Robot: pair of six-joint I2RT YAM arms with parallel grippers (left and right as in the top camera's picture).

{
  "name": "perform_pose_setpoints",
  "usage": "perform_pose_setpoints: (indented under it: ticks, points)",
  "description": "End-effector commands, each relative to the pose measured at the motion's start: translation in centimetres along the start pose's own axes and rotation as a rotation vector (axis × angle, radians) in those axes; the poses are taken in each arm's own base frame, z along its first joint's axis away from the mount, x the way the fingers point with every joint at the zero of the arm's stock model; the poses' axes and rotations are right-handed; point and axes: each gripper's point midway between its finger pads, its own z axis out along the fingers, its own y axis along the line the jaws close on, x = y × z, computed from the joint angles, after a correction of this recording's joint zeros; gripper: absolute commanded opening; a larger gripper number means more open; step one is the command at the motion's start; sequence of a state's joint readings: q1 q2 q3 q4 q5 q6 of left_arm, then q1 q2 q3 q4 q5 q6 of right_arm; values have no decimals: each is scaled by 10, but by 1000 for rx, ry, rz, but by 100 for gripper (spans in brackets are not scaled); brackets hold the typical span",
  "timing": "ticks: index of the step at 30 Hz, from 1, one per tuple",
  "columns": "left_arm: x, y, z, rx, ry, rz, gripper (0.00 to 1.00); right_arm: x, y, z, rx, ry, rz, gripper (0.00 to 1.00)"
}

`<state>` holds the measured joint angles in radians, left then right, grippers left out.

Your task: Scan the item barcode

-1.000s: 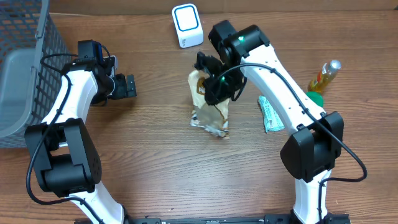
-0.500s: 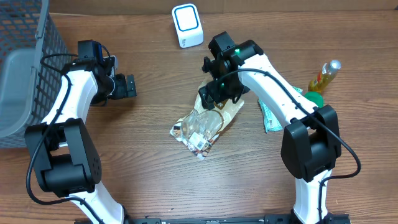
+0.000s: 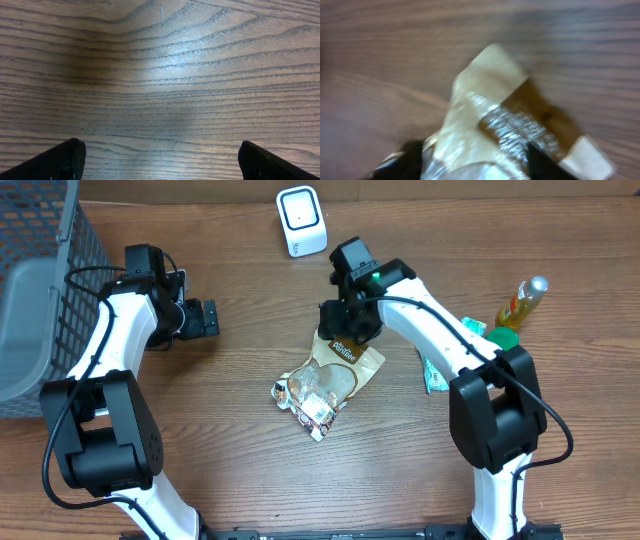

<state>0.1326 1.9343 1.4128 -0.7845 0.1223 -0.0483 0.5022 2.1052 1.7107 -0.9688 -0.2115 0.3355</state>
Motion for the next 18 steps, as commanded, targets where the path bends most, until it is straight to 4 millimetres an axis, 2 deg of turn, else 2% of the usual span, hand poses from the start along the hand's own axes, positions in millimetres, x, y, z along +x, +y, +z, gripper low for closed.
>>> perform_pose_setpoints:
  ticks: [1, 4, 5, 11, 18]
  points:
    - [-4, -1, 2, -2, -3, 20, 100, 16, 30, -1, -79, 43, 25, 38]
    - [-4, -1, 2, -2, -3, 20, 100, 29, 46, 3, -84, 67, 14, 21]
    - [-4, -1, 2, -2, -3, 20, 100, 33, 53, 4, -85, 73, 7, 19]
    - [-4, -1, 2, -2, -4, 20, 100, 63, 98, 13, -108, 96, -101, 17]
    - [-4, -1, 2, -2, -4, 20, 100, 88, 145, 22, -105, 44, -244, 15]
